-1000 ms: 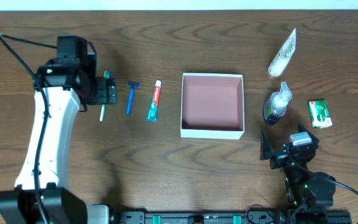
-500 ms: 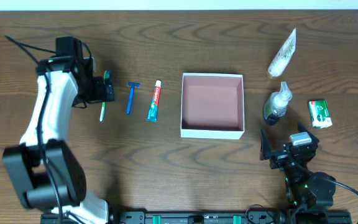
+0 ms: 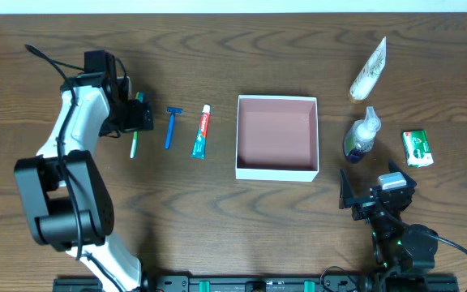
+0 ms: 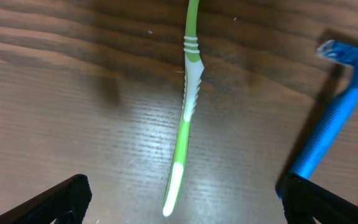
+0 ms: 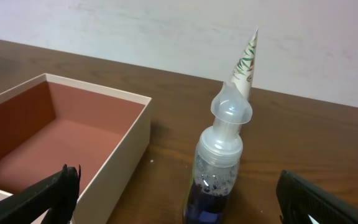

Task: Pack container
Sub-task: 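Move the left gripper over the green toothbrush, then lower the left gripper and close it on the toothbrush handle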

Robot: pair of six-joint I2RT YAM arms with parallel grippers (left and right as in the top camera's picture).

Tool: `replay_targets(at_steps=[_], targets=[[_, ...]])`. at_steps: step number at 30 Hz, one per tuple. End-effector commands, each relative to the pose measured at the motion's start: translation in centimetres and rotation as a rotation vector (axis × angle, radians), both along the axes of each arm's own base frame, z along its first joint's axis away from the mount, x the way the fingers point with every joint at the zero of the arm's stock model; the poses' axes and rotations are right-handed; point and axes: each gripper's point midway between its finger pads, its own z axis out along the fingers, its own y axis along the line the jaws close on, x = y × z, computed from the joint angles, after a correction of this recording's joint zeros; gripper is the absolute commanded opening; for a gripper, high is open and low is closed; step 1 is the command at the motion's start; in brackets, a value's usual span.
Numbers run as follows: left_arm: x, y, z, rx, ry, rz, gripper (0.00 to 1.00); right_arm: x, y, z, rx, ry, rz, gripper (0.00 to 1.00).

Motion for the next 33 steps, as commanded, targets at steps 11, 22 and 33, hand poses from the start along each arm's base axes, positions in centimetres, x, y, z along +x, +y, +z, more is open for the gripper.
replay_targets(at_steps=[11,22,33], targets=[[-0.3,0.0,-3.7,-0.005,0.079,-0.031,0.98,0.0,-0.1,-0.1,-0.009,-0.004,-0.002,0.99],[0.1,0.1,-3.7,-0.003,0.064,-0.031,0.98,0.0,-0.1,-0.1,-0.009,-0.004,-0.003,0.99],[-0.5,0.0,-4.1,-0.006,0.080,-0.030,0.98,0.0,-0.1,-0.1,-0.009,-0.004,-0.002,0.99]])
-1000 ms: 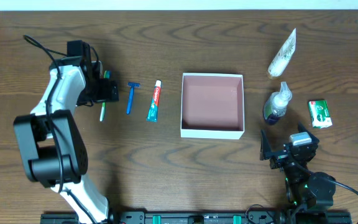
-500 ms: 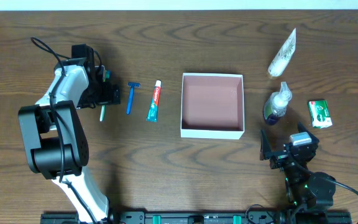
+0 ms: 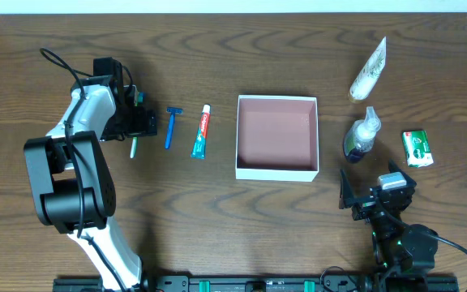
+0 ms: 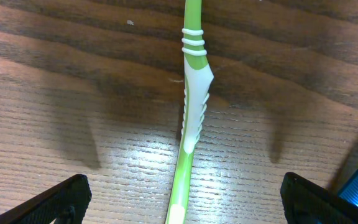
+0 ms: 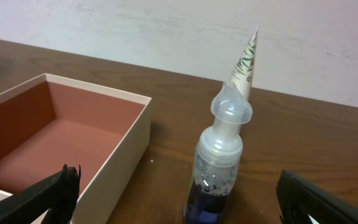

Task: Pack container
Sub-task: 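Lower the left gripper and close it on the toothbrush handle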

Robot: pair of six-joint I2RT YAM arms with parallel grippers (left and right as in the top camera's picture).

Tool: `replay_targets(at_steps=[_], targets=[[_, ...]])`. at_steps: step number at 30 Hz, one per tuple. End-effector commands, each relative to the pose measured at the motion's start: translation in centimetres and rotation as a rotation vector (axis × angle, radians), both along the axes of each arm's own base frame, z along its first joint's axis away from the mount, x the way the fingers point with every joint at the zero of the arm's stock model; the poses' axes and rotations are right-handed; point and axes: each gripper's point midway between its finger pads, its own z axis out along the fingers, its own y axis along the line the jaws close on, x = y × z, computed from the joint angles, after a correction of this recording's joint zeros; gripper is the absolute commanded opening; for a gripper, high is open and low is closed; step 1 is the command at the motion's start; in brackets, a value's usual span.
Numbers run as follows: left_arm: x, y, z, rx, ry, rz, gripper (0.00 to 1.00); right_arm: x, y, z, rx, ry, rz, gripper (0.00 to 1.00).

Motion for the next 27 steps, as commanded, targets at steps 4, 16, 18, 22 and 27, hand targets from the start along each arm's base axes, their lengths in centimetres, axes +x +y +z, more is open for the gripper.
replay_targets(at_steps=[4,16,18,22,27], targets=[[-1.02,-0.09,-0.89,-0.002,0.029,-0.012,0.98,0.00,-0.11,-0.07,-0.009,-0.004,-0.002,0.99],[-0.80,-0.06,-0.90,-0.001,0.019,-0.012,0.95,0.00,-0.12,-0.07,-0.009,-0.004,-0.003,0.99],[-0.81,-0.06,-0.91,-0.001,0.020,-0.012,0.95,0.00,-0.12,-0.07,-0.009,-0.004,-0.003,0.99],[-0.80,-0.07,-0.91,-0.001,0.019,-0.013,0.92,0.00,-0.11,-0.07,-0.009,-0.004,-0.002,0.99],[-0.76,-0.05,-0.91,0.000,0.018,-0.012,0.74,0.00,-0.11,-0.08,-0.009,-0.003,-0.002,0.99]])
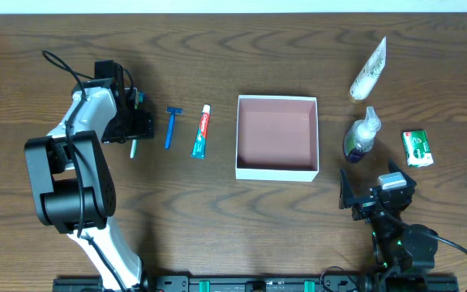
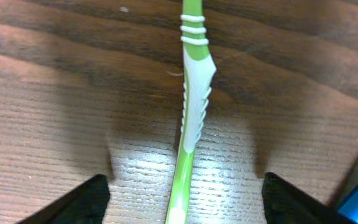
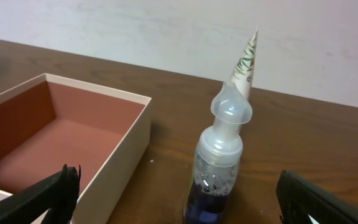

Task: Pack container
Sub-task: 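Lower the left gripper and close it on the toothbrush handle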

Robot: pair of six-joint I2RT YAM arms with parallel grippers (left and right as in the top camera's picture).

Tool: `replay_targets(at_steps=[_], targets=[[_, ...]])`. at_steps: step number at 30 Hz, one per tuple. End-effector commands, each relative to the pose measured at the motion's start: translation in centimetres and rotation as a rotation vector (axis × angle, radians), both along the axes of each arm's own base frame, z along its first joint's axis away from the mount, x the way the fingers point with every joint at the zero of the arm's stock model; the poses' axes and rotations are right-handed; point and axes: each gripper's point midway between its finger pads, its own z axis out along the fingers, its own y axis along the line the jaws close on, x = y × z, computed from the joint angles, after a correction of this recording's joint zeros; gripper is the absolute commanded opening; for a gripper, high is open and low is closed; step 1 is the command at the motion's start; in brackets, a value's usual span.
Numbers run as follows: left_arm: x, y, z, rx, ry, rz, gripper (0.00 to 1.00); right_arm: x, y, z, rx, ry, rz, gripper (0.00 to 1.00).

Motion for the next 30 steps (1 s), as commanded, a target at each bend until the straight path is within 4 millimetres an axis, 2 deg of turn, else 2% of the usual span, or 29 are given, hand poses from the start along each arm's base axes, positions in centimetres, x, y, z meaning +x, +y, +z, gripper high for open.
replay_targets(at_steps=[1,13,22,29,30], targets=[[-0.3,0.0,-0.3,0.000,0.010,-0.008,0.74,0.0,-0.1,-0.1,-0.009,-0.003,-0.003,0.99],[-0.2,0.0,-0.3,0.000,0.008,-0.008,0.73,0.0,-0.1,-0.1,-0.009,-0.003,-0.002,0.99],[-0.8,-0.1,-2.1,-0.006,0.055,-0.008,0.72,0.0,-0.1,-0.1,-0.009,-0.004,-0.003,0.99],[-0.5,0.0,-2.1,-0.004,0.043,-0.008,0.72,0.0,-0.1,-0.1,-0.009,-0.003,-0.002,0.99],[-0.5,0.0,-2.1,-0.004,0.041,-0.008,0.67,0.0,-0.1,-0.1,-0.009,-0.004,-0.002,0.99]])
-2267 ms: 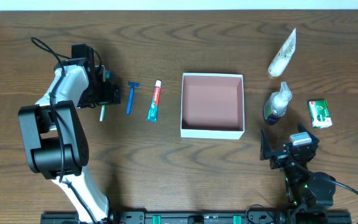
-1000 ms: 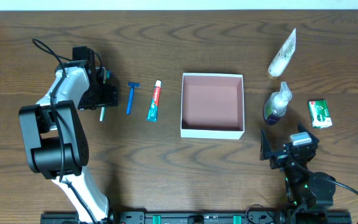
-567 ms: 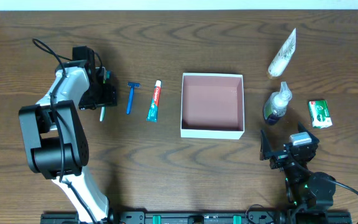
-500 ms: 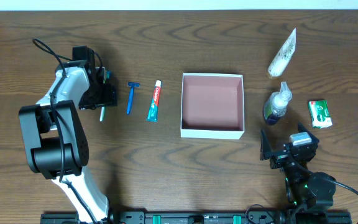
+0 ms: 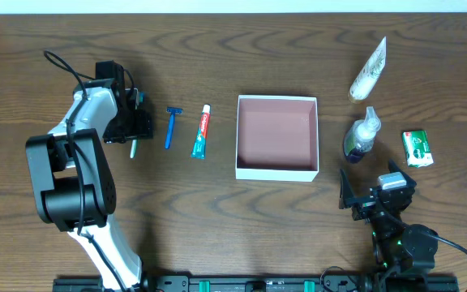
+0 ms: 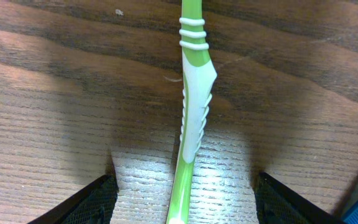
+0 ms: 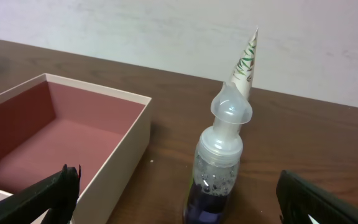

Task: Pack container
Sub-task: 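Lower the left gripper and close it on the toothbrush handle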

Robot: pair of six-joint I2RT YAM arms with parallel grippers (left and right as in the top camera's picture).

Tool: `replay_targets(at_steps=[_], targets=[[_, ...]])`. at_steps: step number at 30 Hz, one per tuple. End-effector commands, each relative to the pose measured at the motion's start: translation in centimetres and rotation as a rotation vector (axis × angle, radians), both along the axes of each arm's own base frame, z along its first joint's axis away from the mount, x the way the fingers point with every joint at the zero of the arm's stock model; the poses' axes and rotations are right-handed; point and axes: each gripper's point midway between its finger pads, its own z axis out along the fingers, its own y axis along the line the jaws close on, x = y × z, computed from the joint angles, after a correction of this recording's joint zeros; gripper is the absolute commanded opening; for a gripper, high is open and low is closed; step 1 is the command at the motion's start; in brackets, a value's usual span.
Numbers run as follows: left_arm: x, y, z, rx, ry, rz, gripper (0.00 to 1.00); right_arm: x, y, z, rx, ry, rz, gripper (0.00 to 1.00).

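A green and white toothbrush lies on the wooden table; in the overhead view only its end shows below my left gripper. That left gripper is open and low over the table, one finger on each side of the handle, not touching it. The open white box with a pink inside stands mid-table. My right gripper is open near the front right, facing a clear pump bottle of purple liquid.
A blue razor and a toothpaste tube lie between the toothbrush and the box. Right of the box are the pump bottle, a white tube and a green packet.
My left gripper sits slightly closer to the toothbrush, the handle larger in its view and the fingers a little nearer to it. The right arm and all objects are where they were.
The left gripper was open above the toothbrush with the razor in its view. It then stood lower and centred over the handle, and lower again with its fingers narrowed. Now it straddles the handle close to the table. The right arm stayed still.
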Motion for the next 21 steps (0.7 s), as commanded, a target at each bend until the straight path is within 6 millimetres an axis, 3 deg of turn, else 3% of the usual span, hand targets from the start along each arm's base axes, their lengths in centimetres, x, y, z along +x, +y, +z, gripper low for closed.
replay_targets(at_steps=[1,7,11,17,21], targets=[[-0.6,0.0,-1.5,0.000,0.038,-0.008,0.60,0.0,-0.1,-0.1,-0.009,-0.004,-0.002,0.99],[-0.1,0.1,-1.5,0.003,0.017,-0.008,0.20,0.0,-0.1,-0.1,-0.009,-0.004,-0.002,0.99],[0.5,0.2,-1.2,0.005,-0.005,-0.007,0.06,0.0,-0.1,-0.1,-0.009,-0.003,-0.002,0.99],[1.9,0.3,0.7,0.008,-0.064,0.030,0.06,0.0,-0.1,-0.1,-0.009,-0.004,-0.002,0.99],[2.9,0.4,3.8,0.005,-0.147,0.096,0.06,0.0,-0.1,-0.1,-0.009,-0.004,-0.002,0.99]])
